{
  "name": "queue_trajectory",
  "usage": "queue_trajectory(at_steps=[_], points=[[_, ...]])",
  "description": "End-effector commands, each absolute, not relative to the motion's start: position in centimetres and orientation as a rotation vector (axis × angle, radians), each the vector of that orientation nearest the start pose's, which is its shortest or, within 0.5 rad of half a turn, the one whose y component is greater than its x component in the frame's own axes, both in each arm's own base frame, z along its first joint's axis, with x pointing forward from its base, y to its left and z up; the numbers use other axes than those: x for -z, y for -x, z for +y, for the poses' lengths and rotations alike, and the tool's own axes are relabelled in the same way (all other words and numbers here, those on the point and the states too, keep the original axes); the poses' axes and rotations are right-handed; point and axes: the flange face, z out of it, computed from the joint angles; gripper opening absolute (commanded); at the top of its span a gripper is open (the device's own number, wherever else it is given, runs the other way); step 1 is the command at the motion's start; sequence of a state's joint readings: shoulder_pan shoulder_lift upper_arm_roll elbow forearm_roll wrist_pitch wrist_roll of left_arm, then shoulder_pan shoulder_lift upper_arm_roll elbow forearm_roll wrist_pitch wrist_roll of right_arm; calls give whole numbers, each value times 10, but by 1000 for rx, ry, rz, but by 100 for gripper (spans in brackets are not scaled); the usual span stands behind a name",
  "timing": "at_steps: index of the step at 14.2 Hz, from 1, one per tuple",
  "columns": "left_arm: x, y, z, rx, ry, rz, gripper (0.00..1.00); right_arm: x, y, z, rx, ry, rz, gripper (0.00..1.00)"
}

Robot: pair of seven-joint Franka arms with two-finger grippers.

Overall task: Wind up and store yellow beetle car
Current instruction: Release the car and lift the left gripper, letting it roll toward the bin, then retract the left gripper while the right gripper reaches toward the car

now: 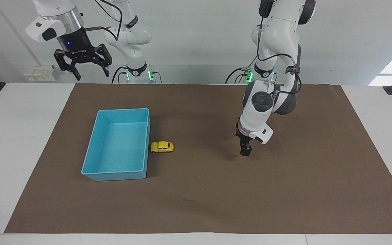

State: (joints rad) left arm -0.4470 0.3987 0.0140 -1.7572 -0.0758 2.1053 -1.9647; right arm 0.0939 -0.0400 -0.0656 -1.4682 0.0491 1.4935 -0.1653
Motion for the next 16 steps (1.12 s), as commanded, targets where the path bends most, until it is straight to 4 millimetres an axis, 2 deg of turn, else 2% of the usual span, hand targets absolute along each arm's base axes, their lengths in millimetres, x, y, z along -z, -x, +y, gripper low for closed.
queue_trajectory(at_steps=[1,4,7,10,11,13,16], points=[[-365,-586,-266,95,-2274,2154,100,-689,-530,27,162,3046,-580,100],[-393,-592,-252,66,-2301,2066,100,-689,-530,45,173,3005,-780,100],[-420,-598,-246,31,-2322,1980,100,-690,-532,59,219,2919,-1012,100],[-447,-597,-231,8,-2290,1976,100,-683,-541,74,251,2825,-1269,100],[-456,-598,-222,1,-2270,1985,100,-675,-547,78,237,2775,-1386,100],[-480,-594,-216,-24,-2249,1965,100,-668,-552,85,234,2693,-1554,100],[-500,-587,-189,-18,-2395,1828,100,-666,-554,85,224,2591,-1753,100]])
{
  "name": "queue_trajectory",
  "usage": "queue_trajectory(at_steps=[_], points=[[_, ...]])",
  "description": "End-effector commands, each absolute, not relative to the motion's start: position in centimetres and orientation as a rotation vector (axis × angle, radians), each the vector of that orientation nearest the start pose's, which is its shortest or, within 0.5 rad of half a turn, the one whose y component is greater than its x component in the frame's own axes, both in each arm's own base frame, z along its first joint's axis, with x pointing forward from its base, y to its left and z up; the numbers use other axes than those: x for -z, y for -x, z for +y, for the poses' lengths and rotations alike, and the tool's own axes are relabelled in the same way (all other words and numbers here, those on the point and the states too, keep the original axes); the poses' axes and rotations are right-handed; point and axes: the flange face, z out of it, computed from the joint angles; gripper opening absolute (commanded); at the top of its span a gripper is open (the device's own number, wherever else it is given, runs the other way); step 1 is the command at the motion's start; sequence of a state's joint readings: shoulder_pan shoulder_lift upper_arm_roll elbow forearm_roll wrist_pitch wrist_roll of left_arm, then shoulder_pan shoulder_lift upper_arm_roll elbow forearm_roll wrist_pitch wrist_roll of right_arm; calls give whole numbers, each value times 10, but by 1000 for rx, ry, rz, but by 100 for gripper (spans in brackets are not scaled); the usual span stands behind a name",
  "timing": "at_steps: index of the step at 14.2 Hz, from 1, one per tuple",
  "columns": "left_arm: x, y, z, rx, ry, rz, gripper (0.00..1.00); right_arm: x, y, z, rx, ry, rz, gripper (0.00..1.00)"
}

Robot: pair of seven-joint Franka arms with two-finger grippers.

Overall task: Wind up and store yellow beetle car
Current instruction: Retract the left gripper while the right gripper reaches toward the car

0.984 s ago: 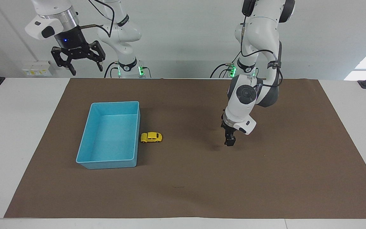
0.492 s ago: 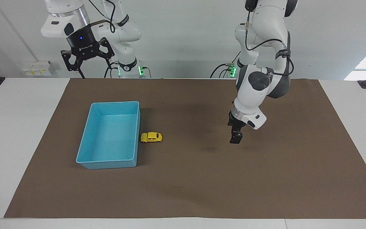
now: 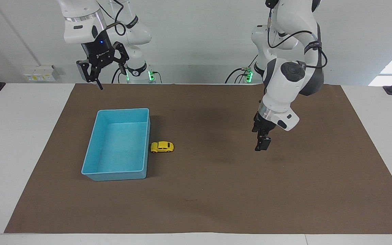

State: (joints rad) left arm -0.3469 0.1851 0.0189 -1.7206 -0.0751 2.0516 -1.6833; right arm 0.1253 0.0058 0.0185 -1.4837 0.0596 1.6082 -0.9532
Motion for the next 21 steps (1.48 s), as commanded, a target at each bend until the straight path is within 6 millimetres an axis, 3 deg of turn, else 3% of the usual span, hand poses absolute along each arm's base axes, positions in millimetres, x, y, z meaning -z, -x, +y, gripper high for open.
queue_trajectory(at_steps=[1,3,6,10,14,17,21], points=[[-501,-582,-185,-6,2626,-1907,100,-662,-556,85,209,2564,-1789,100],[-503,-581,-167,-28,2671,-1805,100,-648,-563,103,176,2514,-1849,100],[-525,-580,-130,3,2787,-1643,100,-627,-574,115,131,2450,-1909,100],[-532,-584,-110,41,2902,-1446,100,-596,-587,153,98,2379,-1989,100],[-548,-584,-75,100,2992,-1260,100,-568,-602,173,107,2356,-2023,100],[-557,-578,-59,96,3065,-1037,100,-546,-614,178,104,2351,-2024,100],[-562,-572,-49,73,3124,-794,100,-534,-619,182,127,2292,-2091,100]])
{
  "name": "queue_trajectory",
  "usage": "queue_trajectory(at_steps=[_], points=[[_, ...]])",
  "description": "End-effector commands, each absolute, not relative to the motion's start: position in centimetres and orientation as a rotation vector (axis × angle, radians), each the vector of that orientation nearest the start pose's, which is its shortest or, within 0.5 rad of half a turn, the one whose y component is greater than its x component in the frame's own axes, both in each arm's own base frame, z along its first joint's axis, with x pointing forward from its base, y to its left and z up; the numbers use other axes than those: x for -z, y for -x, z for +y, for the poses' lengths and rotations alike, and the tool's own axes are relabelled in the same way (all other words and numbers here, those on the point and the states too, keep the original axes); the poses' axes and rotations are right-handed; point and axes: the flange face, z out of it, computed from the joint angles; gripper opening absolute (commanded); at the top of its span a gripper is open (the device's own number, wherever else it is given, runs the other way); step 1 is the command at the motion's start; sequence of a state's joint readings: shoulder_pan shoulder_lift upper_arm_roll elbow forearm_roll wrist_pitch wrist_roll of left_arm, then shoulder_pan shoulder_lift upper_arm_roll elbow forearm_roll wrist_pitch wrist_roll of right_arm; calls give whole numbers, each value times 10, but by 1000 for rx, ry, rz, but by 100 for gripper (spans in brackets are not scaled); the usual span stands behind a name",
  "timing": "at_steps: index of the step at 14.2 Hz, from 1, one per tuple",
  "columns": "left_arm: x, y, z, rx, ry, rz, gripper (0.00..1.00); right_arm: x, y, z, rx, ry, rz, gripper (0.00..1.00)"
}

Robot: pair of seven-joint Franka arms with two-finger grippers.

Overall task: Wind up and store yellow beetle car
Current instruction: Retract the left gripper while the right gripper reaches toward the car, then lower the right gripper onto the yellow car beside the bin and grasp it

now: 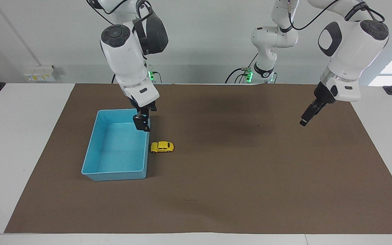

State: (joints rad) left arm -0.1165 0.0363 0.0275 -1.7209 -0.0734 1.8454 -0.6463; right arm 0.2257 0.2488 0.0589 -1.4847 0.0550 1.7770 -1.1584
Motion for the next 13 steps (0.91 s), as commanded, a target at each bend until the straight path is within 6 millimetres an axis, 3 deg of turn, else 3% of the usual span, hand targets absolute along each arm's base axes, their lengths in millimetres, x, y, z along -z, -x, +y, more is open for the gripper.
queue_trajectory(at_steps=[1,9,13], points=[[-561,-570,-44,54,3140,-702,100,-524,-618,194,120,2258,-2126,100],[-584,-546,-14,-2,3182,-57,100,-465,-610,202,80,2219,-2149,100],[-610,-531,-1,52,3183,-73,100,-434,-603,203,60,2208,-2149,100]])
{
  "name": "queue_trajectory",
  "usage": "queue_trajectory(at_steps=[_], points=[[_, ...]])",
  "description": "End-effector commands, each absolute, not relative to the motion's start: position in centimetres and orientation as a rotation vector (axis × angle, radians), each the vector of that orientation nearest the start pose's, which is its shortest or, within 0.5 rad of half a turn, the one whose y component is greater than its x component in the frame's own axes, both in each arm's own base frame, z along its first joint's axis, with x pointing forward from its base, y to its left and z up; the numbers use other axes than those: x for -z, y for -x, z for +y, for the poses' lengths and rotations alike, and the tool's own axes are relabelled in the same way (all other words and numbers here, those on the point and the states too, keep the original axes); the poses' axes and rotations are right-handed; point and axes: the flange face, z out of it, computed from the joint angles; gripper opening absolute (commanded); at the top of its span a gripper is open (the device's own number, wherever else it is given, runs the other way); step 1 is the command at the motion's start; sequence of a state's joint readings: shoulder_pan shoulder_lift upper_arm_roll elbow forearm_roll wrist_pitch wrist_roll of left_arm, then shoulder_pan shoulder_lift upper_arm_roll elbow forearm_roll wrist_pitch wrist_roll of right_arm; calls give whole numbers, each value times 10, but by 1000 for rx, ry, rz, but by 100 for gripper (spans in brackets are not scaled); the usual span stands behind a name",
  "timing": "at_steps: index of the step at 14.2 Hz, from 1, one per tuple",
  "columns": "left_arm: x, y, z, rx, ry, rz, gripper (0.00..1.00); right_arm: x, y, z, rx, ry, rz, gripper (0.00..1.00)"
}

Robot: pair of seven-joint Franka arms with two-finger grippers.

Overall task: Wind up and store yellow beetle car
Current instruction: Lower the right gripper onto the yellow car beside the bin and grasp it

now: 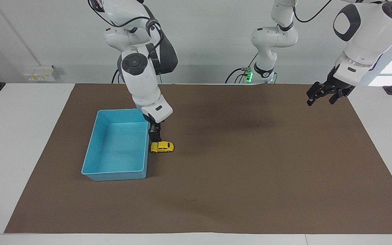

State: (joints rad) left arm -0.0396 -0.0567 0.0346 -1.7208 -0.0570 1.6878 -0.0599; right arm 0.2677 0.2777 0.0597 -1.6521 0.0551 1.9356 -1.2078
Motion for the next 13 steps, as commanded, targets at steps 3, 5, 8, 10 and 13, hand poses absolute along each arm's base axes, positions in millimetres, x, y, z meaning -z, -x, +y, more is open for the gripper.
queue_trajectory(at_steps=[3,5,8,10,13], points=[[-625,-528,0,89,3183,-82,100,-403,-595,204,55,2212,-2148,100],[-637,-525,-2,84,3181,-72,100,-383,-591,204,54,2216,-2150,100],[-655,-524,-7,111,3181,-58,100,-359,-584,208,21,2197,-2171,100],[-651,-520,-4,57,3182,-64,100,-350,-580,208,10,2196,-2180,100],[-653,-519,-3,62,3182,-76,100,-331,-574,201,4,2201,-2201,100]])
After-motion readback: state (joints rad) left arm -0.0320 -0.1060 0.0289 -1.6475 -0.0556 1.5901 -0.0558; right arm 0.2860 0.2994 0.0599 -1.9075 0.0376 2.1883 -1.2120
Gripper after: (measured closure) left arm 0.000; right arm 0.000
